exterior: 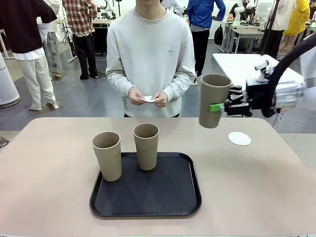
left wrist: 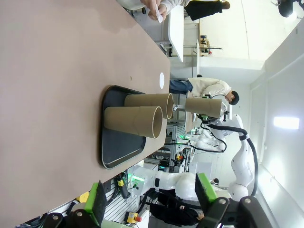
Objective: Place coasters on the table and set cups on them.
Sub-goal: Pick up one Reusable plastic cup and place it on a coaster set by the human.
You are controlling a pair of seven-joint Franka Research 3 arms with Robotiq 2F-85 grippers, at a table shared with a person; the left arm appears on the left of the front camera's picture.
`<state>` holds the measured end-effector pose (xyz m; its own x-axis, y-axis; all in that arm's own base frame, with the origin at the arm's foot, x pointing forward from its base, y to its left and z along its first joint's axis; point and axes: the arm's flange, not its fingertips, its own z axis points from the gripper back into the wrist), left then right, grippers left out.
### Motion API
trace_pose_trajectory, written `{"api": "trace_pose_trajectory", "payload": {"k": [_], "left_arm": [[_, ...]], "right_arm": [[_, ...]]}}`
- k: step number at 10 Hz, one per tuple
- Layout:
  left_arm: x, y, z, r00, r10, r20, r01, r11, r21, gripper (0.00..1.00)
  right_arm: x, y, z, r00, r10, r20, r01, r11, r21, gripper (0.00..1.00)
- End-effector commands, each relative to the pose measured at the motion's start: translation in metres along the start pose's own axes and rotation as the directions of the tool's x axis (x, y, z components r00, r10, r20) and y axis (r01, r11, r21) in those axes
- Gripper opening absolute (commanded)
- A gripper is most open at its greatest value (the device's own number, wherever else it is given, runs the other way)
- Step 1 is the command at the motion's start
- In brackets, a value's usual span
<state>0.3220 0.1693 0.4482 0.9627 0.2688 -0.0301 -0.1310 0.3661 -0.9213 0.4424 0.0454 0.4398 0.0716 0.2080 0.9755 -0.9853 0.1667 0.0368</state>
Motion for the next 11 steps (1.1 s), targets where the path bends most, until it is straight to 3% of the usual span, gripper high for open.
{"api": "trace_pose_trajectory", "payload": {"k": [1, 3, 5, 6, 8, 9, 11], "left_arm": [[0.000, -0.002, 0.002, 1.000, -0.005, 0.005, 0.005, 1.000, -0.020, 1.00], [0.000, -0.002, 0.002, 1.000, -0.005, 0.005, 0.005, 1.000, -0.020, 1.00], [0.000, -0.002, 0.002, 1.000, -0.005, 0.005, 0.005, 1.000, -0.020, 1.00], [0.000, -0.002, 0.002, 1.000, -0.005, 0.005, 0.005, 1.000, -0.020, 1.00], [0.000, -0.002, 0.002, 1.000, -0.005, 0.005, 0.005, 1.000, -0.020, 1.00], [0.000, -0.002, 0.002, 1.000, -0.005, 0.005, 0.005, 1.000, -0.020, 1.00], [0.000, -0.002, 0.002, 1.000, -0.005, 0.005, 0.005, 1.000, -0.020, 1.00]], "right_arm": [[0.002, -0.035, 0.045, 0.997, -0.026, -0.071, 0.031, 0.997, 0.077, 0.87], [-0.007, -0.058, 0.090, 0.994, -0.084, -0.076, 0.084, 0.996, -0.002, 0.87], [-0.011, -0.089, 0.134, 0.991, -0.123, 0.044, 0.127, 0.987, -0.096, 0.87], [-0.014, -0.099, 0.146, 0.989, -0.137, 0.054, 0.142, 0.983, -0.119, 0.87], [-0.018, -0.111, 0.159, 0.988, -0.136, 0.076, 0.146, 0.979, -0.142, 0.87], [-0.017, -0.106, 0.152, 0.993, -0.113, 0.026, 0.116, 0.984, -0.138, 0.87], [-0.023, -0.104, 0.161, 0.992, -0.122, 0.043, 0.127, 0.980, -0.153, 0.87]]}}
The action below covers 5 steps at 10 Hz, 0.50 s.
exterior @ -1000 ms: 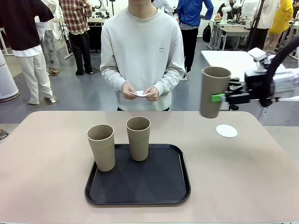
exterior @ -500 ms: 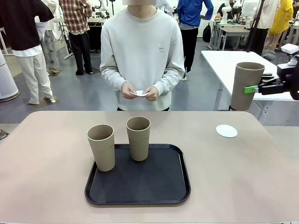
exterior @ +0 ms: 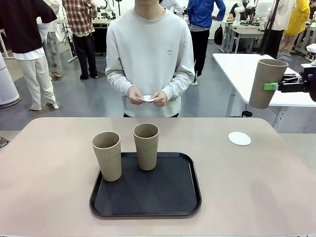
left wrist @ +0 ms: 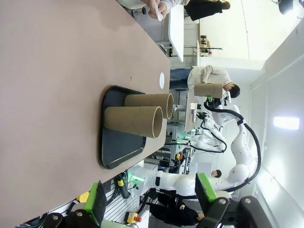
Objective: Place coasters on the table and set cups on them.
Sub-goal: Pick up one Reusable plastic cup and place it on a coaster set by the human.
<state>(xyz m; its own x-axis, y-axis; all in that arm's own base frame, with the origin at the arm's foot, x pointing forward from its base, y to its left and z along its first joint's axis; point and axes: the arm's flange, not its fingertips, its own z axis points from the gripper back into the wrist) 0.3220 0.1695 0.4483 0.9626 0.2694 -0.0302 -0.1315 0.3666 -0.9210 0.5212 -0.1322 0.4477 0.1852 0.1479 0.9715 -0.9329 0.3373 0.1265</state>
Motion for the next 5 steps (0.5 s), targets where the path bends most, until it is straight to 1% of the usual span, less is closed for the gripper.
{"api": "trace_pose_trajectory", "payload": {"k": [1, 2, 3, 5], "left_arm": [[0.000, -0.002, 0.002, 1.000, -0.005, 0.004, 0.005, 1.000, -0.021, 1.00], [0.000, -0.002, 0.002, 1.000, -0.005, 0.004, 0.005, 1.000, -0.021, 1.00], [0.000, -0.002, 0.002, 1.000, -0.005, 0.004, 0.005, 1.000, -0.021, 1.00], [0.000, -0.002, 0.002, 1.000, -0.005, 0.004, 0.005, 1.000, -0.021, 1.00]], "right_arm": [[0.001, 0.003, 0.001, 1.000, -0.001, 0.003, 0.001, 1.000, 0.000, 0.87], [0.000, 0.000, 0.000, 1.000, 0.000, 0.000, 0.000, 1.000, 0.000, 0.87], [-0.008, -0.001, -0.010, 0.999, 0.045, -0.023, -0.044, 0.997, 0.064, 0.87], [-0.027, -0.052, -0.007, 0.999, -0.018, -0.039, 0.022, 0.995, 0.094, 0.87]]}}
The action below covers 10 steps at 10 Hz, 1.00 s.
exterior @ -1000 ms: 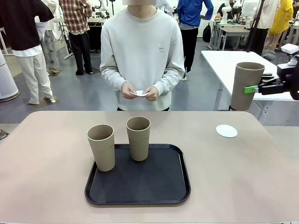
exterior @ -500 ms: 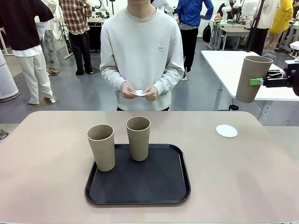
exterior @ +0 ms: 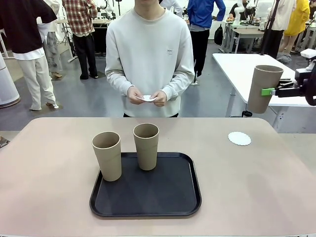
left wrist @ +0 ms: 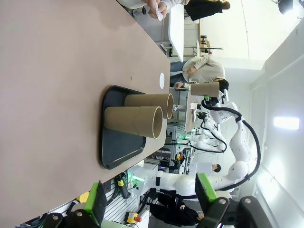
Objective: Place coasters on the table and set cups on them.
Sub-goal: Pick up one Reusable plastic cup and place it on a coaster set by the human.
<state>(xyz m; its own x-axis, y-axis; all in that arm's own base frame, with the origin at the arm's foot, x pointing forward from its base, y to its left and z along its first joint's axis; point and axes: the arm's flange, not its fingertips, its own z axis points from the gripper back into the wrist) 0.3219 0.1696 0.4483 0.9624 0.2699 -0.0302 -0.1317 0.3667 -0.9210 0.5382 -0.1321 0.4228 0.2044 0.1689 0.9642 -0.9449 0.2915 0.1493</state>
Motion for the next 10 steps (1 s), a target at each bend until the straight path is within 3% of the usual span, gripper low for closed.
{"api": "trace_pose_trajectory", "payload": {"k": [1, 10], "left_arm": [[0.000, -0.002, 0.001, 1.000, -0.006, 0.004, 0.006, 1.000, -0.021, 1.00], [0.000, -0.002, 0.001, 1.000, -0.006, 0.004, 0.006, 1.000, -0.021, 1.00]], "right_arm": [[-0.016, -0.045, 0.005, 1.000, -0.012, -0.016, 0.013, 0.998, 0.057, 0.87], [-0.074, -0.081, -0.027, 0.994, -0.063, -0.086, 0.074, 0.988, 0.136, 0.87]]}}
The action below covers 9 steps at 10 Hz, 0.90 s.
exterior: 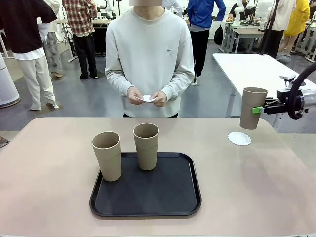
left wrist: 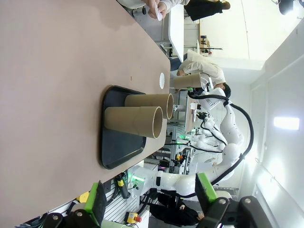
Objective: Place coasters on the table and set cups on them.
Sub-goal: Pick up one Reusable plastic cup and place it on a coaster set by the human.
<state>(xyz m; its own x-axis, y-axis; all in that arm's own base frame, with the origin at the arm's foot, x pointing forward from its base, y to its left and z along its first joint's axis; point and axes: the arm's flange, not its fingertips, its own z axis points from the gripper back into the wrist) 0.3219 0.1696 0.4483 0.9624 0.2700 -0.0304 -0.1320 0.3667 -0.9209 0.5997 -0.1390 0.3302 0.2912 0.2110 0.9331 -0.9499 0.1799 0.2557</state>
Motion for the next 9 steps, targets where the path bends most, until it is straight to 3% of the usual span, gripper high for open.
{"api": "trace_pose_trajectory", "payload": {"k": [1, 8, 9], "left_arm": [[0.0001, -0.0017, 0.0014, 1.000, -0.006, 0.004, 0.006, 1.000, -0.021, 1.00], [0.0001, -0.0017, 0.0014, 1.000, -0.006, 0.004, 0.006, 1.000, -0.021, 1.00], [0.0001, -0.0017, 0.0014, 1.000, -0.006, 0.004, 0.006, 1.000, -0.021, 1.00]], "right_arm": [[0.0045, -0.0070, 0.0040, 0.999, 0.024, -0.021, -0.025, 0.999, -0.024, 0.87], [-0.0013, -0.0012, 0.0001, 1.000, -0.001, -0.003, 0.001, 1.000, -0.007, 0.87], [-0.0022, 0.0015, -0.0013, 0.999, 0.037, 0.000, -0.037, 0.999, 0.025, 0.87]]}}
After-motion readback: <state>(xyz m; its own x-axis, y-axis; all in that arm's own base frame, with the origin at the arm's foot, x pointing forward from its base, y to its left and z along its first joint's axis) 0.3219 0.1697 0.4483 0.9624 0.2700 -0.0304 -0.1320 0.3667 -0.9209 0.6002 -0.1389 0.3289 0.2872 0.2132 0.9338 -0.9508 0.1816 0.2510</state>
